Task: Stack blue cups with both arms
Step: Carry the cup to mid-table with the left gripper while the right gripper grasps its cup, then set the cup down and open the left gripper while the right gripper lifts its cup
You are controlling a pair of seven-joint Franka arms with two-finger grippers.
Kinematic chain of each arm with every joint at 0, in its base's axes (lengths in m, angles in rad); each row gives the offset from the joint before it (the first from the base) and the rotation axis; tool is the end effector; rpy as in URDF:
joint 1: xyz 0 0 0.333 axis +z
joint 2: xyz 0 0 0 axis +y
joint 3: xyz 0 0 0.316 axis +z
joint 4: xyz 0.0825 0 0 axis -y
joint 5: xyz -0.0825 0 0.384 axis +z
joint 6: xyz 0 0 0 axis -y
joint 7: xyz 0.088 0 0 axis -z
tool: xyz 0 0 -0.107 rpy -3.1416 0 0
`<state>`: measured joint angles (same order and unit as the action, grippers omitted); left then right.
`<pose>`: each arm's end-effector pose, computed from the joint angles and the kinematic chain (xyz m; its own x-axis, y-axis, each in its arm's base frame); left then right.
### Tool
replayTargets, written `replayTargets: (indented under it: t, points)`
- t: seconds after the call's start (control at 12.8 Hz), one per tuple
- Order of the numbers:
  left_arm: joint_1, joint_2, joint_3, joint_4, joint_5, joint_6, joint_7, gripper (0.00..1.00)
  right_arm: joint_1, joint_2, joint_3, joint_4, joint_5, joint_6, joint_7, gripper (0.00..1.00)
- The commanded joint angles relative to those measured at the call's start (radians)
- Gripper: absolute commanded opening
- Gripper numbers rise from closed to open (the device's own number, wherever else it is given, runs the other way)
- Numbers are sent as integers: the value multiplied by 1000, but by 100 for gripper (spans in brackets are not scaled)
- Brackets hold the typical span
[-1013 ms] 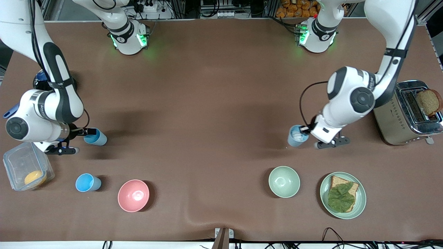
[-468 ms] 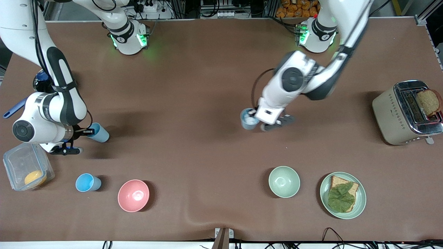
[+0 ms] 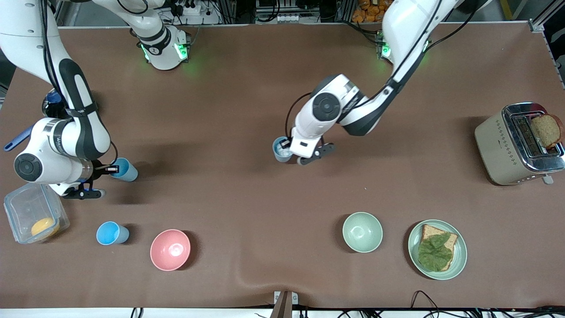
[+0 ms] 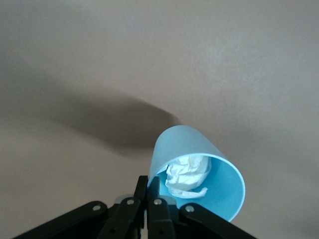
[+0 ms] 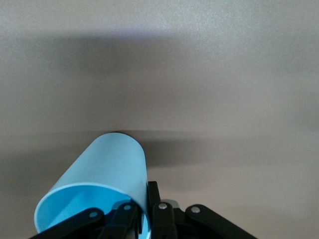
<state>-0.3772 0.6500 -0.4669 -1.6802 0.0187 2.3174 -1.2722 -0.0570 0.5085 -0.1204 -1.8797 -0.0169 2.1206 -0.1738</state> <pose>0.4825 -0.4850 0.2612 0.8566 0.4594 -0.2347 0.4941 -0.8615 0.1169 0.5966 -0.1051 0.2209 0.9629 0.0107 -0.2697 0.0177 -0.9996 0.0238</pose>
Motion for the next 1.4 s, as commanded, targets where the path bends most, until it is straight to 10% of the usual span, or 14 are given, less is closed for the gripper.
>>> replayTargets:
  t: [0.0, 0.16, 0.31, 0.86, 1.32]
  points:
    - [-86, 60, 63, 74, 26, -1, -55, 0, -11, -39, 10, -3, 2, -14, -29, 0]
    - [-97, 85, 71, 94, 26, 4, -59, 4, -9, -76, 16, -1, 8, -56, -35, 0]
    - [-97, 80, 71, 99, 29, 4, -58, 99, 0, -114, 21, 7, 67, -115, -35, 0]
    - [-3, -251, 76, 125, 38, -202, -58, 100, 155, -193, 30, 135, 239, -428, 0, 0]
    - [223, -493, 74, 125, 40, -504, 250, 100, 482, -208, 28, 200, 357, -433, 587, 0]
